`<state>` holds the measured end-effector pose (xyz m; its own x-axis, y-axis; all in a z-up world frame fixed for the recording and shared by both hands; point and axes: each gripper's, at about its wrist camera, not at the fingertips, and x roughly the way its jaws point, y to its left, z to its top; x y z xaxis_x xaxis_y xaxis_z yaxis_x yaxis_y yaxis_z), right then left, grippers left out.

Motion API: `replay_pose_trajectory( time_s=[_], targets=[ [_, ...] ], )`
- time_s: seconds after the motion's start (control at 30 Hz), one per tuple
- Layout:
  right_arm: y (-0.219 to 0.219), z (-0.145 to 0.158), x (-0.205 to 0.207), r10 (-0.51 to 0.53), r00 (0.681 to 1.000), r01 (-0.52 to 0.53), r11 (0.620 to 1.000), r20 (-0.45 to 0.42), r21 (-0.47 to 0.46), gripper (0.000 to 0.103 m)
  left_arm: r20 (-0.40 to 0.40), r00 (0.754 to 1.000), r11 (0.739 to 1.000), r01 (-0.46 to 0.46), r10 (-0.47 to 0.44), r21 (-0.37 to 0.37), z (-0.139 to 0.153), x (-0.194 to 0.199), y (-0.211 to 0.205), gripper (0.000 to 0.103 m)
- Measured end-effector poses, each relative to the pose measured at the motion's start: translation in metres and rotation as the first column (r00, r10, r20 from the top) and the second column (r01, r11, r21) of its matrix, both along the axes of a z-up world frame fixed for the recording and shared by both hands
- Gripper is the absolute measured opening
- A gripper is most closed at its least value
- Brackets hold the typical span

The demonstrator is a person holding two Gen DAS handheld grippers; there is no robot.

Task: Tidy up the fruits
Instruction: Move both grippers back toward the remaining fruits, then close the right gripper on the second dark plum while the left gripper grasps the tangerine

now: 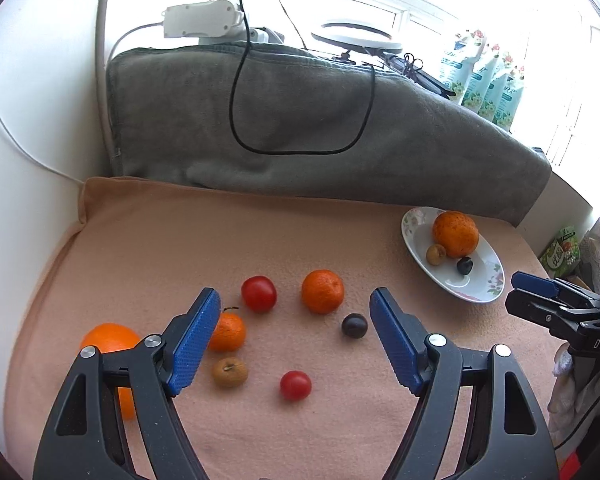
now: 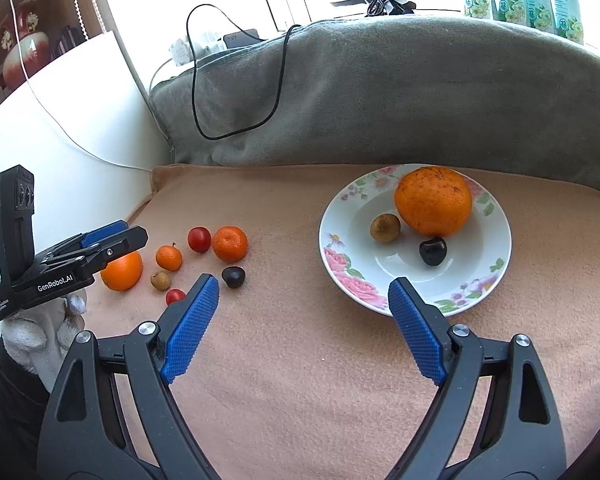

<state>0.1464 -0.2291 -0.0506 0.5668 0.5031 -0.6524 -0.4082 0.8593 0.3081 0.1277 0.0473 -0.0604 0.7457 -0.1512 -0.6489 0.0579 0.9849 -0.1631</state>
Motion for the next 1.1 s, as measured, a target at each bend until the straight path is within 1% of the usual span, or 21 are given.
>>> replay_pose_trajectory(
  time_s=[0.2, 0.27, 0.3, 0.43, 0.53, 0.6, 0.63, 0.67, 0.73, 0.8, 0.87, 0.93, 1.1],
  targets=[
    [0.015, -0.001, 0.001, 0.032, 0.999, -0.032, 0.999, 0.001, 0.004, 0.089, -0.032, 0.998, 0.999, -0.054, 0.054, 0.000, -0.010, -0.002, 0.030, 0.077],
    [0.021, -0.002, 0.002, 0.042, 0.999, -0.042, 0.999, 0.002, -0.001, 0.089, -0.039, 0.998, 0.998, -0.058, 0.058, 0.005, -0.012, -0.001, 0.036, 0.074],
    [0.023, -0.002, 0.002, 0.046, 0.999, -0.046, 0.999, 0.001, -0.004, 0.089, -0.044, 0.997, 0.998, -0.056, 0.057, 0.009, -0.013, -0.001, 0.037, 0.071],
    [0.034, -0.005, 0.005, 0.066, 0.998, -0.066, 0.998, -0.011, -0.004, 0.089, -0.062, 0.997, 0.999, -0.038, 0.039, 0.027, -0.018, 0.002, 0.039, 0.066],
    [0.042, -0.007, 0.006, 0.087, 0.996, -0.087, 0.996, -0.017, -0.008, 0.089, -0.074, 0.997, 0.998, -0.012, 0.017, 0.061, -0.022, 0.004, 0.033, 0.059],
    [0.048, -0.007, 0.006, 0.097, 0.995, -0.097, 0.995, -0.016, -0.016, 0.089, -0.083, 0.997, 0.996, 0.010, -0.003, 0.087, -0.025, 0.006, 0.029, 0.056],
    [0.051, -0.008, 0.006, 0.103, 0.995, -0.103, 0.995, -0.017, -0.018, 0.088, -0.089, 0.996, 0.995, 0.019, -0.010, 0.094, -0.027, 0.007, 0.027, 0.053],
    [0.054, -0.008, 0.006, 0.109, 0.994, -0.109, 0.994, -0.018, -0.019, 0.083, -0.095, 0.995, 0.995, 0.026, -0.017, 0.095, -0.028, 0.008, 0.026, 0.052],
    [0.060, -0.009, 0.008, 0.124, 0.992, -0.125, 0.992, -0.027, -0.023, 0.077, -0.107, 0.994, 0.995, 0.036, -0.025, 0.096, -0.031, 0.012, 0.025, 0.047],
    [0.066, -0.011, 0.008, 0.138, 0.990, -0.139, 0.990, -0.034, -0.029, 0.075, -0.116, 0.993, 0.993, 0.046, -0.033, 0.106, -0.033, 0.015, 0.024, 0.045],
    [0.072, -0.013, 0.009, 0.154, 0.987, -0.155, 0.987, -0.041, -0.033, 0.066, -0.128, 0.991, 0.992, 0.058, -0.043, 0.114, -0.035, 0.018, 0.022, 0.044],
    [0.078, -0.017, 0.013, 0.170, 0.984, -0.172, 0.984, -0.054, -0.037, 0.059, -0.147, 0.988, 0.990, 0.071, -0.053, 0.118, -0.038, 0.022, 0.021, 0.041],
    [0.089, -0.027, 0.023, 0.188, 0.978, -0.191, 0.981, -0.089, -0.027, 0.057, -0.177, 0.982, 0.988, 0.082, -0.058, 0.128, -0.046, 0.029, 0.020, 0.040]
  ],
)
